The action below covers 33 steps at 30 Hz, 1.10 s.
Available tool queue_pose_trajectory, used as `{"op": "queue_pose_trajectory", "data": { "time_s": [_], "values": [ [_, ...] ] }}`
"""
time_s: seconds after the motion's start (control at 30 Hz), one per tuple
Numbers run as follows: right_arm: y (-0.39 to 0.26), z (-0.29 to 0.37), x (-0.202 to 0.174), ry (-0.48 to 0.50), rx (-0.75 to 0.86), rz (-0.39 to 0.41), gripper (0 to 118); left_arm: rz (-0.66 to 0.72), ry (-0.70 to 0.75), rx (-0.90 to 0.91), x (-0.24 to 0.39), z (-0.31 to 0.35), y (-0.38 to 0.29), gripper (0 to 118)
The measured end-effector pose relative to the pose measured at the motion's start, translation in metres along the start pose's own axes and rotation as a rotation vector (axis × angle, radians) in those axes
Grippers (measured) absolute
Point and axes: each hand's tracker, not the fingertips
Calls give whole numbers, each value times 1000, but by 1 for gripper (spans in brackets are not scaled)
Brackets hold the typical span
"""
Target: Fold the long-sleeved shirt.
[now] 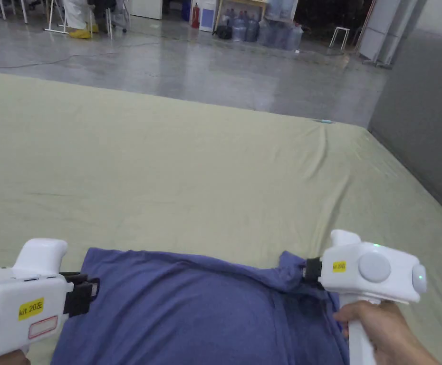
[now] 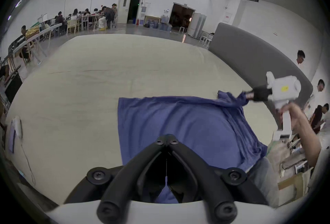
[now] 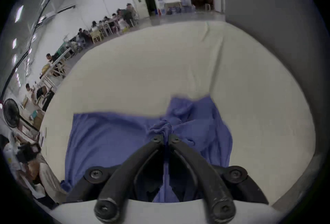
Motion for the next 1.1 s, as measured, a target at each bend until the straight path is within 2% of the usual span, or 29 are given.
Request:
{"op": "queue_pose_trajectory", "data": {
  "time_s": [0.07,0.1,0.17,0.2,0.23,0.27,0.33,0.4,0.43,0.47,0.5,0.53,0.57,0.63,0.77,0.87,0.97,1.0,1.07,1.1],
  "values": [
    [-30,-15,9,-38,-48,-45,3,-6,-3,0,10,8,-3,0],
    [-43,-21,14,-39,-76,-66,9,-6,-10,2,13,12,-5,0],
    [-57,-28,19,-27,-133,-96,61,2,-14,7,17,20,-7,0],
    [-60,-27,22,-23,-169,-105,61,1,-17,10,21,24,-8,0],
    [-61,-21,25,-15,-181,-121,69,2,-14,15,23,29,-9,0],
    [-60,-7,27,-13,-152,-116,83,3,-10,19,23,33,-9,0],
    [-51,30,27,13,-34,-82,83,3,-9,26,19,40,-9,0],
    [-47,68,28,-14,52,-38,83,9,-10,35,19,47,-9,0],
    [-51,88,28,-7,105,-9,72,8,-10,40,20,51,-10,0],
    [-53,101,29,3,142,25,50,5,-9,47,23,53,-11,0],
    [-57,111,29,-8,165,70,10,2,-5,52,23,54,-12,0],
    [-62,115,30,-59,151,95,0,-1,-4,52,23,53,-13,0],
    [-70,119,29,-81,153,89,0,1,-2,53,22,52,-13,0],
    [-77,120,30,-53,121,128,0,17,4,43,22,46,-13,0],
    [-76,108,35,-57,96,113,0,32,2,18,16,28,-2,0],
    [-70,98,35,-57,83,111,0,19,44,-17,8,-6,19,0],
    [-63,87,34,-41,70,100,0,63,119,-54,-17,-60,41,0],
    [-61,84,32,-29,56,88,0,89,151,-69,-29,-83,48,9],
    [-57,77,28,13,15,70,1,105,214,-97,-47,-117,59,93],
    [-52,73,29,17,5,63,5,109,242,-119,-56,-136,64,114]
  ]
}}
